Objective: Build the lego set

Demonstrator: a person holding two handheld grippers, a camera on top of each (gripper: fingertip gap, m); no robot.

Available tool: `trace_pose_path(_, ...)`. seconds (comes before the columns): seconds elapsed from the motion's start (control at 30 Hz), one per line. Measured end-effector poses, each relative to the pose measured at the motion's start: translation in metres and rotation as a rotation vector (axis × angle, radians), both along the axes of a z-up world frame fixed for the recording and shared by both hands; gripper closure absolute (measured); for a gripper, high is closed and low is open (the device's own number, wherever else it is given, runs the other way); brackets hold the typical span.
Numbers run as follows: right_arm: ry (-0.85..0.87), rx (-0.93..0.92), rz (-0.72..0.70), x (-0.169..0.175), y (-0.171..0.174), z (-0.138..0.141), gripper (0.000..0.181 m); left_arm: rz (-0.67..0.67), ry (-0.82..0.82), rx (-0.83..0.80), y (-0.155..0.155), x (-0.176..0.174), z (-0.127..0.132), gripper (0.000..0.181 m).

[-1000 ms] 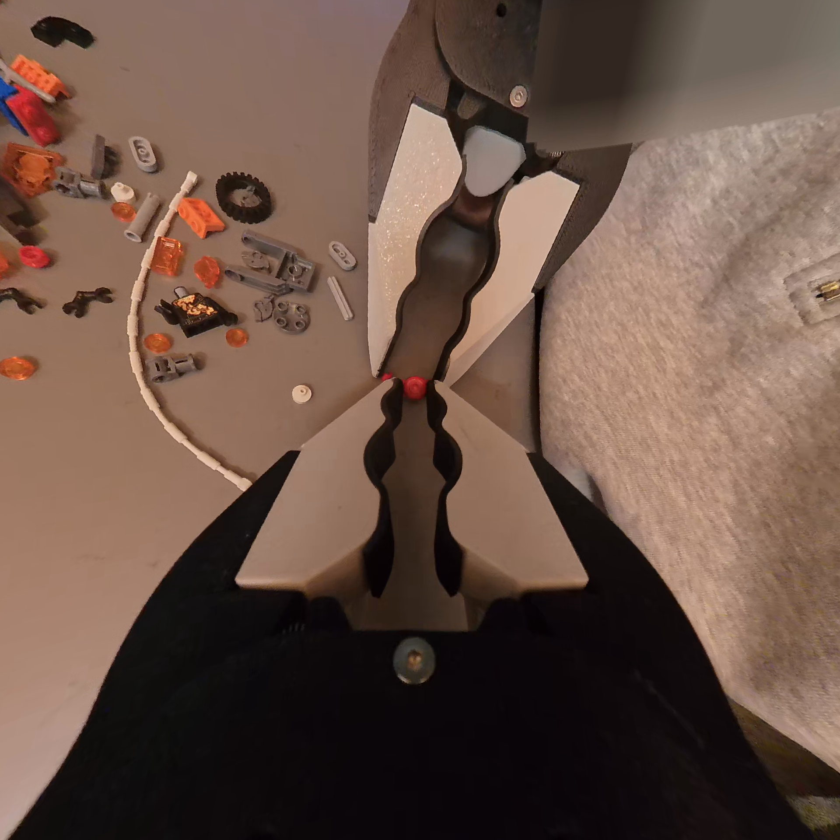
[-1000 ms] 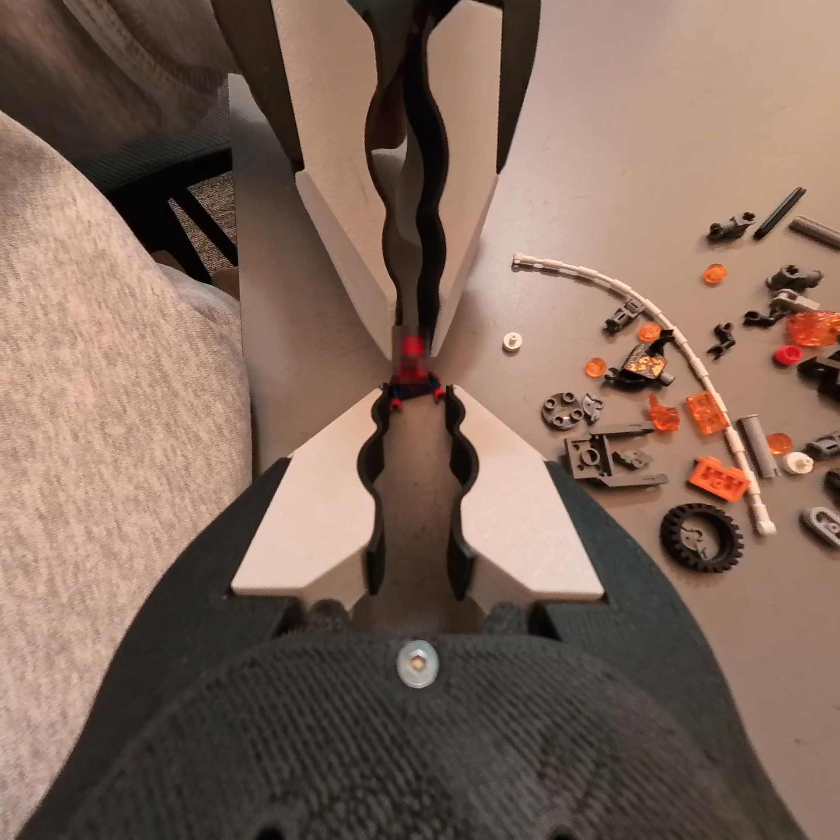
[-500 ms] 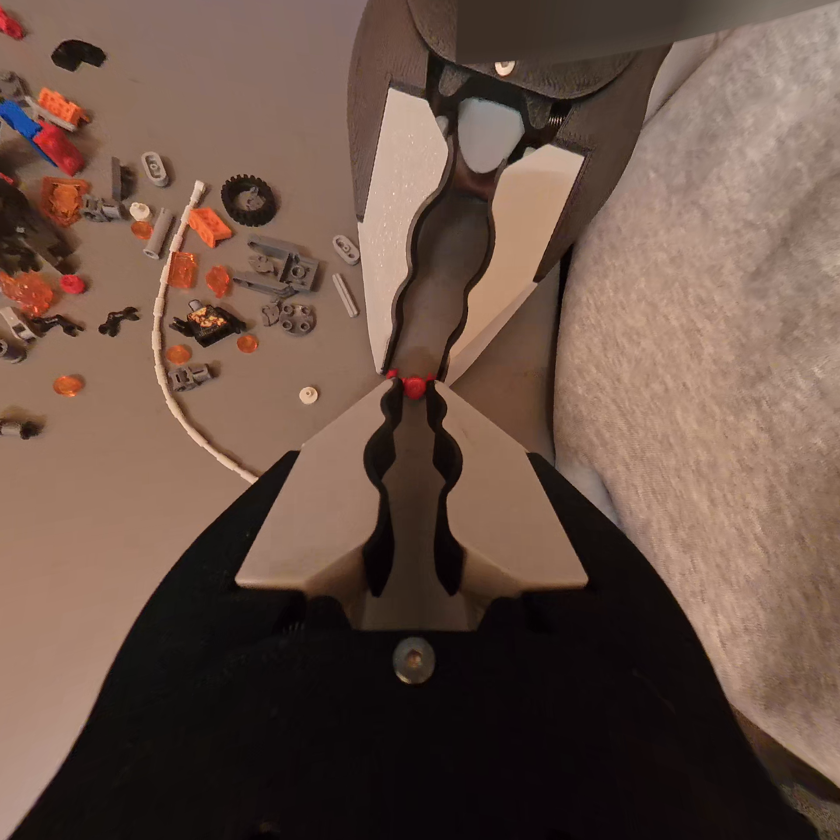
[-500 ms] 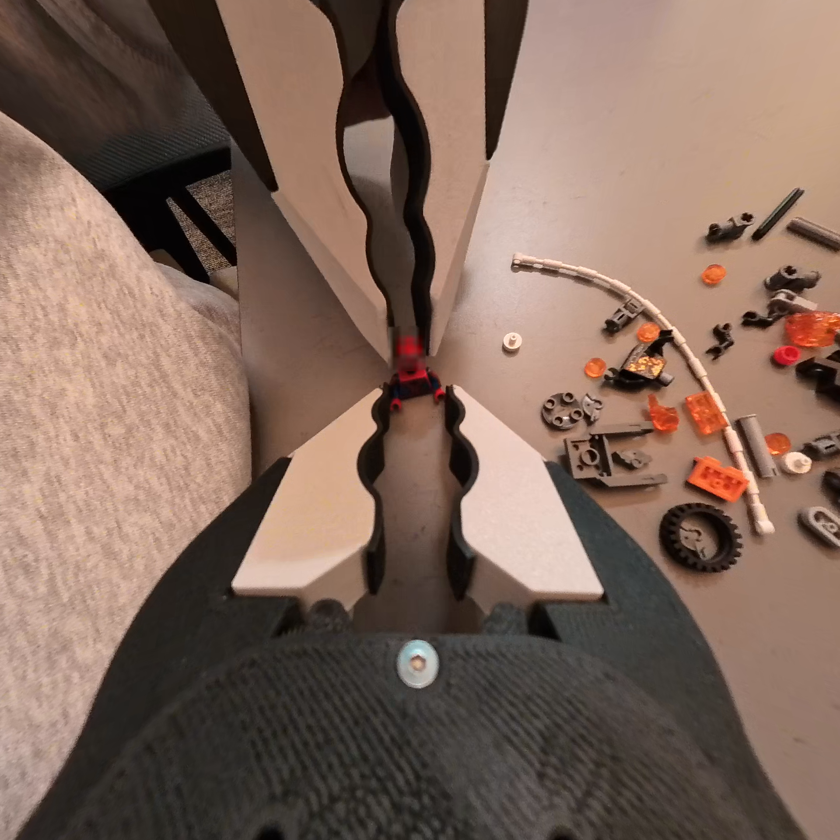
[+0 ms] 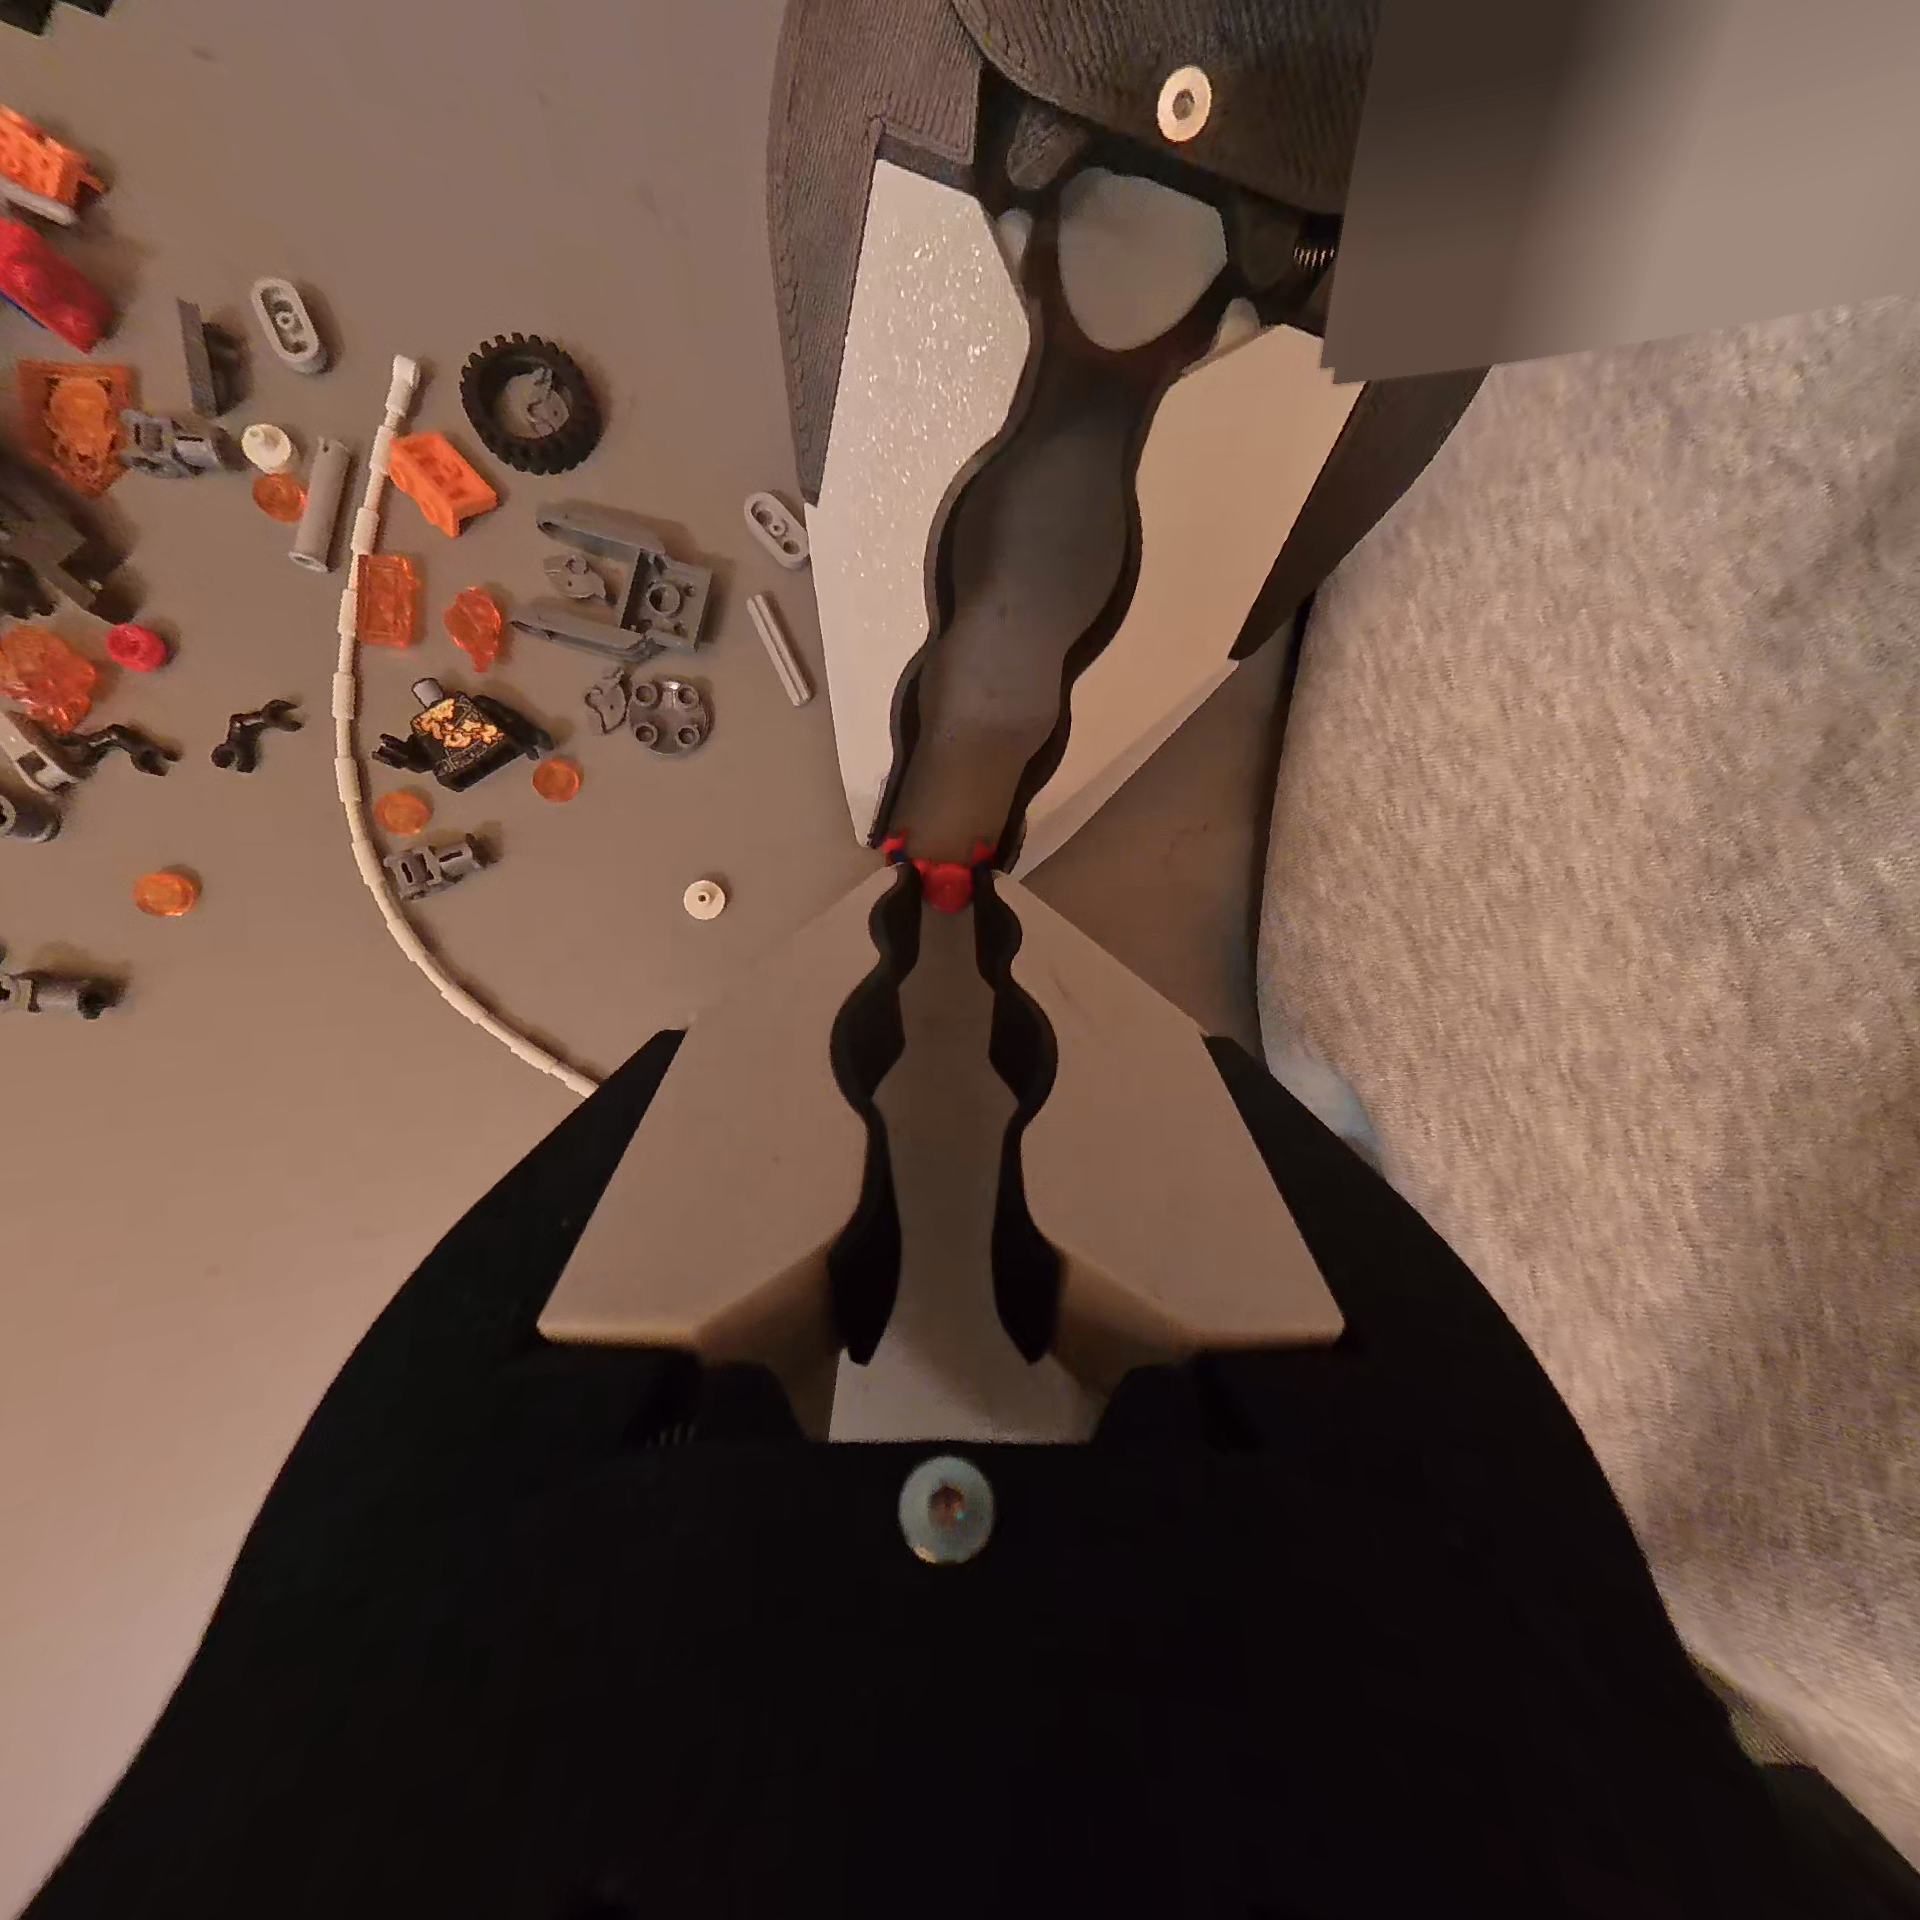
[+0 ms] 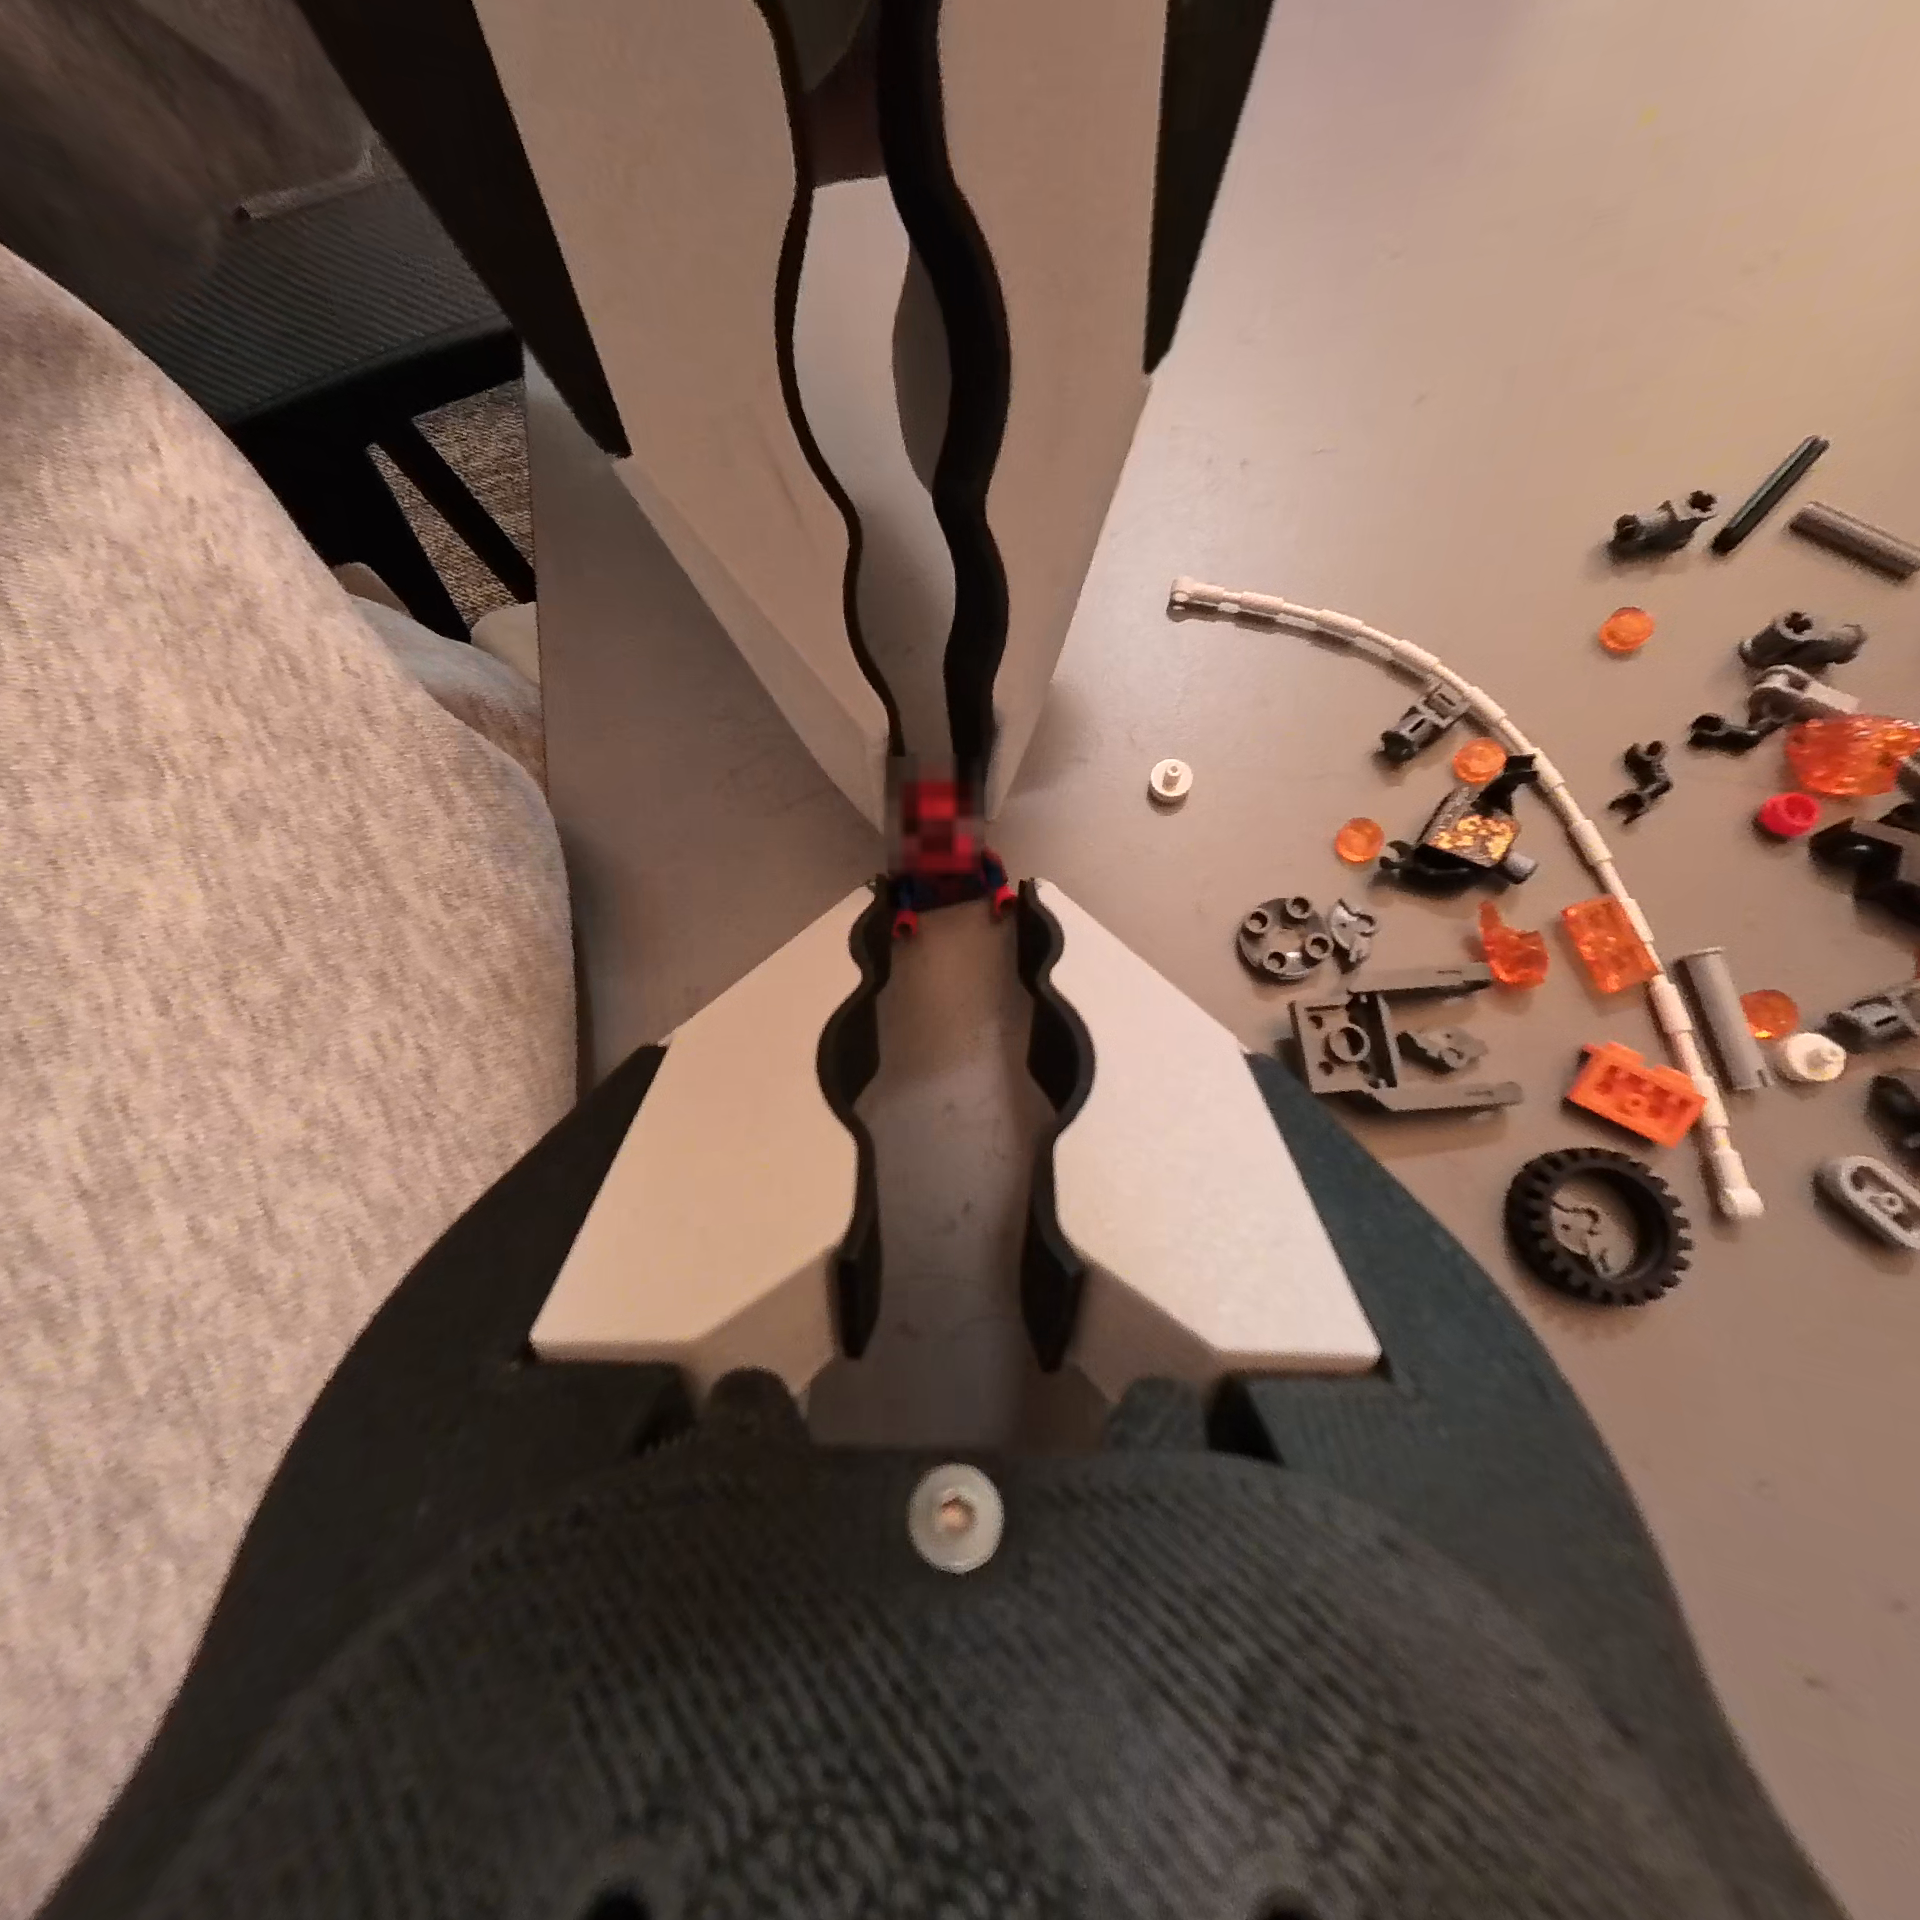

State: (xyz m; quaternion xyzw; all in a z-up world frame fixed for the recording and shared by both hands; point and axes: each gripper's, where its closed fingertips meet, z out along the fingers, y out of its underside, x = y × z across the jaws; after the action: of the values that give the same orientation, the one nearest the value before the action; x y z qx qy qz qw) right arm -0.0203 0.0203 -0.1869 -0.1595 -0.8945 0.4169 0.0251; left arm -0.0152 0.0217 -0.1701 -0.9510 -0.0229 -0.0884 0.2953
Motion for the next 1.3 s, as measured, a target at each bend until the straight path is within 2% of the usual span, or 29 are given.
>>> trace_pose_path(0.2, -0.002, 0.0, 0.0, 0.0, -0.0001, -0.0001, 0.158, 0.022, 0.032, 0.028, 0.0, 0.0003, -0.0001, 0.173)
trace_pose_path(0.43, -0.003, -0.001, -0.002, -0.0002, -0.0003, -0.0003, 0.158, 0.016, 0.084, -0.009, -0.0006, 0.0001, -0.0007, 0.173)
trace_pose_path(0.77, 0.001, 0.001, -0.002, -0.0004, -0.0005, -0.0006, 0.158, 0.017, 0.096, -0.076, 0.0003, 0.0, -0.0011, 0.173)
trace_pose_path(1.3, -0.016, -0.005, -0.014, -0.001, -0.0009, -0.0011, 0.158, 0.039, 0.094, -0.049, 0.0003, 0.0003, -0.0021, 0.173)
